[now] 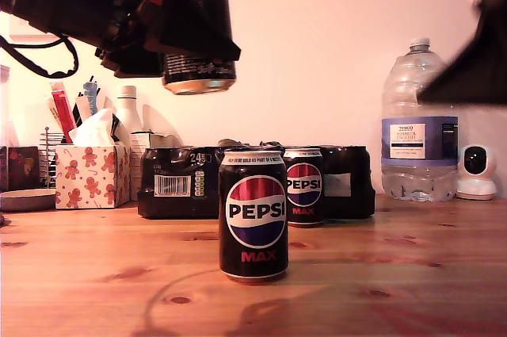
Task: Stack up the Pepsi cans on top of each other
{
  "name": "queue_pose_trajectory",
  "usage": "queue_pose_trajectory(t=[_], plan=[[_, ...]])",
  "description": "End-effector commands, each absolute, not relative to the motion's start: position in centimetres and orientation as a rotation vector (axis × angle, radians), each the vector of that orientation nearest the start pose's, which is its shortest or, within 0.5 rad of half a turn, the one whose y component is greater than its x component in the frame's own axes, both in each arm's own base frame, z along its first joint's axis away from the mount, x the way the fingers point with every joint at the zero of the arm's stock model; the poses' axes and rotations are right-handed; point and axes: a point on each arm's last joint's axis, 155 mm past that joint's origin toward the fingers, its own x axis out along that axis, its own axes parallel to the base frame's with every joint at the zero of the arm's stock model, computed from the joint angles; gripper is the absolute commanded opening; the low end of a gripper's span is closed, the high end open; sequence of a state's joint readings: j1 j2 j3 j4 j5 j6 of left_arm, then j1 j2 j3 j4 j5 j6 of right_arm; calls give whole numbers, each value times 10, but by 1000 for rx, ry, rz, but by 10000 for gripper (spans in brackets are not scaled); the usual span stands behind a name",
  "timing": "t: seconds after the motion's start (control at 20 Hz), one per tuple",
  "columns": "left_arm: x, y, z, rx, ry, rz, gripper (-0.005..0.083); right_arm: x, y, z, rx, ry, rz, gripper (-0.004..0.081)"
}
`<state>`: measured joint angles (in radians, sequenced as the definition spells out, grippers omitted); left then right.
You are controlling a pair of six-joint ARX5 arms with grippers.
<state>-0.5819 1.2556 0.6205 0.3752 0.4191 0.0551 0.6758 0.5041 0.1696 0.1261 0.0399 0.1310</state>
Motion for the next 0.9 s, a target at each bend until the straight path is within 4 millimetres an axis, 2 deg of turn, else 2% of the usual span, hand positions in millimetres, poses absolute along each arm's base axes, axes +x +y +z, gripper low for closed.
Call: queue_pose_trajectory(t=[0.0, 0.15, 0.4, 0.6, 0.85], plan=[[295, -287, 221, 61, 167, -1008, 334, 223, 175, 156, 63, 225, 641, -13], [295, -289, 221, 62, 164, -1011, 334, 215, 174, 155, 62, 234, 664, -13], [300, -299, 218, 66, 178, -1022, 334, 191, 190, 156, 68, 248, 816, -13], [306, -313, 211, 73, 200, -1041, 334, 181, 196, 147, 9, 269, 880, -13], [316, -325, 200, 78, 232, -1048, 334, 179, 195, 137, -4, 307, 877, -13]])
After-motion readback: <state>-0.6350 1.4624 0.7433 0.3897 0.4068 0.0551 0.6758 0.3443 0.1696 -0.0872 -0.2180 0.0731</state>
